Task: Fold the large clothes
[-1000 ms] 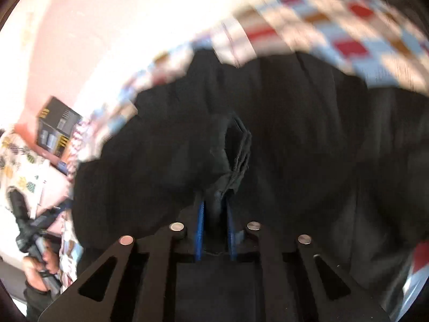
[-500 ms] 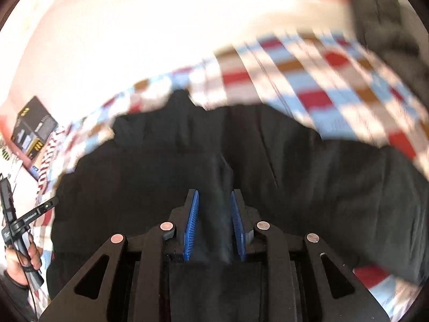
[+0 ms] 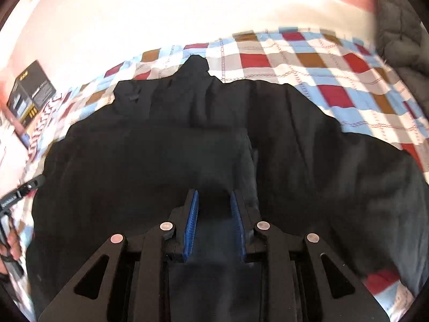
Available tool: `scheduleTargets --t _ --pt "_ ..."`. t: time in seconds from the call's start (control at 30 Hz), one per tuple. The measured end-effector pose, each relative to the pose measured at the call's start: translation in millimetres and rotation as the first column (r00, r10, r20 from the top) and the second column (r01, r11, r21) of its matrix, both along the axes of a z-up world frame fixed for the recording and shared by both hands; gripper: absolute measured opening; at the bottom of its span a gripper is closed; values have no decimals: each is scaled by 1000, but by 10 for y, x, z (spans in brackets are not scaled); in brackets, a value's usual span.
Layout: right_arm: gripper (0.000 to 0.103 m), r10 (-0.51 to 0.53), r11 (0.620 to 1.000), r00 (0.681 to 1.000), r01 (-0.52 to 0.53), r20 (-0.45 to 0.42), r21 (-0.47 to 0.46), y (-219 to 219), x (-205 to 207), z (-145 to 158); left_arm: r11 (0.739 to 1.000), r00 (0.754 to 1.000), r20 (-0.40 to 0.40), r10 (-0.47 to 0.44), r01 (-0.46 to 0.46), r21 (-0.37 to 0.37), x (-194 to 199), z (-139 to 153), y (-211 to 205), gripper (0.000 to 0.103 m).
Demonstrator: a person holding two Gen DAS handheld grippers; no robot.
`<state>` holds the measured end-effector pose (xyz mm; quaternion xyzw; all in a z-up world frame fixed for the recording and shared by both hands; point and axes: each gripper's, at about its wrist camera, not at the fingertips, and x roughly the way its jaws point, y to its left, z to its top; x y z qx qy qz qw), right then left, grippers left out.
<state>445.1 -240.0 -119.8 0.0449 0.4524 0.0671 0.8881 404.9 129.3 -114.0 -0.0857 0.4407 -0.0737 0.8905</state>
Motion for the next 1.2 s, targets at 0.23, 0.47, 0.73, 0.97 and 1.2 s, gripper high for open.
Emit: scheduleTargets --t 0.23,0.47,0.73,0.97,1.2 --pt "26 -47 999 994 49 -94 9 -140 -242 -78 996 997 -52 51 -55 -76 -310 14 -46 21" --pt "52 -38 994 999 38 4 100 -286 -1389 334 999 1000 6 -9 10 -43 -1438 315 -389 21" --pt "54 -101 986 995 98 21 132 -465 -2481 472 1000 1000 -17 13 -14 -20 -2367 448 -655 25" --pt "55 -150 978 988 143 39 155 -728 -2762 529 999 1000 16 -22 22 30 -2567 649 -895 25" --pt "69 -269 937 963 257 20 235 -1266 -2727 402 997 998 5 -59 58 48 -2355 669 -1188 25"
